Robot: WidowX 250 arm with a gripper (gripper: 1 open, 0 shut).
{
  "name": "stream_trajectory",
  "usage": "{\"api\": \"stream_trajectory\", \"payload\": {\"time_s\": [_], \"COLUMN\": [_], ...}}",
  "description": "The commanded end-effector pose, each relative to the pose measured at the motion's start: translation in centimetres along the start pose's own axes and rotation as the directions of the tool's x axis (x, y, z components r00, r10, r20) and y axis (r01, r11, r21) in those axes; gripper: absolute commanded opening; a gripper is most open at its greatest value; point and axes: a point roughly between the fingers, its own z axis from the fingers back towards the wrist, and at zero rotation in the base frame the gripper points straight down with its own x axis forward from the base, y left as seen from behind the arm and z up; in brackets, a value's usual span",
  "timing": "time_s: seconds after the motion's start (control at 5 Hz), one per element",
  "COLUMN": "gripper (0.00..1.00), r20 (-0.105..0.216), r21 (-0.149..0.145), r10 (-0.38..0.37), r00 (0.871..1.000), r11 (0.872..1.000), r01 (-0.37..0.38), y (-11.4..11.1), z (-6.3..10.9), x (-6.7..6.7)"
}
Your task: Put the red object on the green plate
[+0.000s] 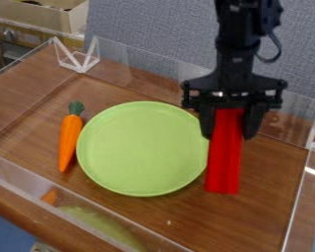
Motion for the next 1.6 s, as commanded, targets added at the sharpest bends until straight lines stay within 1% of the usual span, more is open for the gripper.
{"api": "stream_trajectory", "payload": {"time_s": [0.0,0.2,0.6,1.0,1.4], "gripper": [0.00,0.00,0.00,0.00,0.00], "r20": [0.048,0.054,0.056,0.054,0.050], "r21": [-0.014,-0.005,0.009,0.024,0.033], "r10": [0.032,0.056,0.078,0.094,0.104], "r00": [0.998,0.997,0.995,0.994,0.993], "r11": [0.999,0.998,0.997,0.995,0.994], "r01": [-0.031,-0.056,-0.078,-0.095,-0.106], "y": [0.3,0.9,1.4,1.7,2.3], "z": [0.9,0.6,0.1,-0.4,-0.6], "x": [1.5,2.3,3.1,3.8,4.3]}}
